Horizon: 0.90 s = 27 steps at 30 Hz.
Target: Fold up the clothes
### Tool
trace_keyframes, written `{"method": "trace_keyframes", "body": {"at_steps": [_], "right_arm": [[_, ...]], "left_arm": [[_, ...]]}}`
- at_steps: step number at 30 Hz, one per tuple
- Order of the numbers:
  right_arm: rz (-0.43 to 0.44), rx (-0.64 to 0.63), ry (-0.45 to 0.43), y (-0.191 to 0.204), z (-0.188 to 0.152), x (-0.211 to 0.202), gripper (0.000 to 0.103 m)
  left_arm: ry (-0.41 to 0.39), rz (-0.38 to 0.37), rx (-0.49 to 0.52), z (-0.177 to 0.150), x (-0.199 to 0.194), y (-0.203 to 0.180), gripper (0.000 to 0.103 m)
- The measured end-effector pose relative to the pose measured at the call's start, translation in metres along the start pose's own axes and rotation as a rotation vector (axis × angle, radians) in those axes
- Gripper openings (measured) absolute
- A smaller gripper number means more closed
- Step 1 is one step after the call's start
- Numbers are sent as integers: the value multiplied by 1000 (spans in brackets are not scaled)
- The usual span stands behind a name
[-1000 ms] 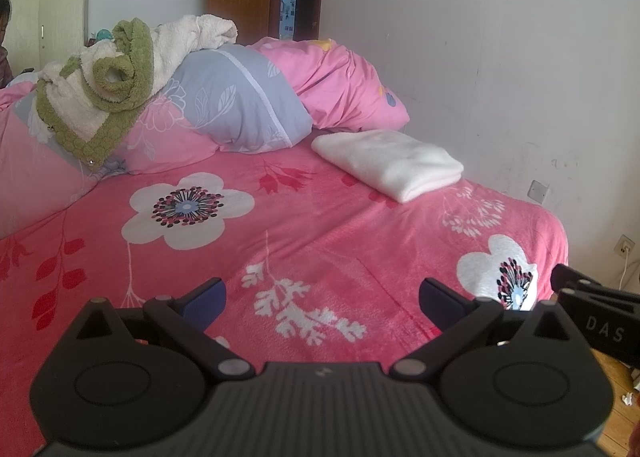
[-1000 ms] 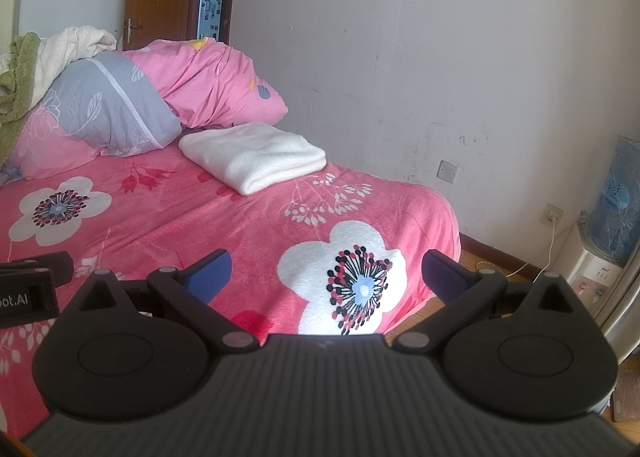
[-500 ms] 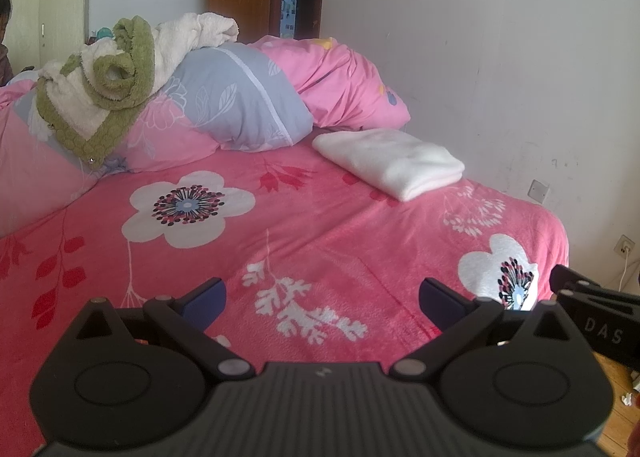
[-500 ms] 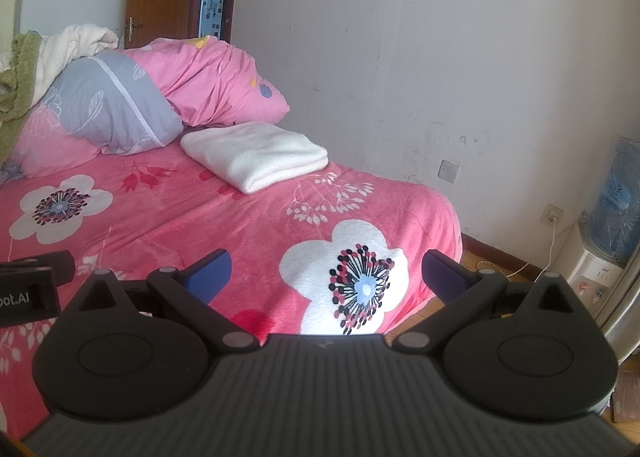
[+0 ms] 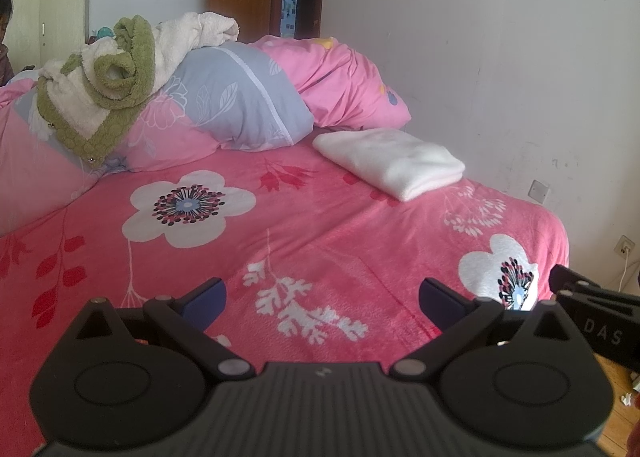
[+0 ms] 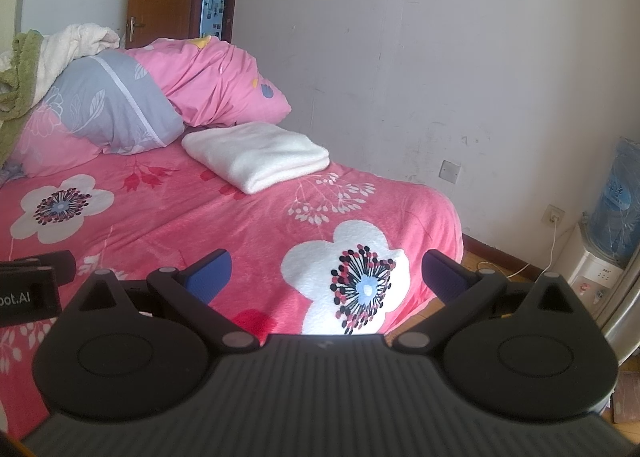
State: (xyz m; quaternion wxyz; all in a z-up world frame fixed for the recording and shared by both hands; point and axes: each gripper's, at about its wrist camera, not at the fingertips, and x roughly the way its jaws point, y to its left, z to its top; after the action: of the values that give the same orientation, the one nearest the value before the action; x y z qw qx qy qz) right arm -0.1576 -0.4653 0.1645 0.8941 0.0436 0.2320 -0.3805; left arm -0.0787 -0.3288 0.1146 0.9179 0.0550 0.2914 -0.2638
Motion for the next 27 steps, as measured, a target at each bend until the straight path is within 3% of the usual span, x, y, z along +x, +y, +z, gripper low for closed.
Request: {"method": "trace_keyframes", "body": {"at_steps": [27], "right_arm": [[5, 2, -1, 2, 1, 1, 102]], "left_arm": [[-1, 5, 0, 2, -1, -2, 103]]}}
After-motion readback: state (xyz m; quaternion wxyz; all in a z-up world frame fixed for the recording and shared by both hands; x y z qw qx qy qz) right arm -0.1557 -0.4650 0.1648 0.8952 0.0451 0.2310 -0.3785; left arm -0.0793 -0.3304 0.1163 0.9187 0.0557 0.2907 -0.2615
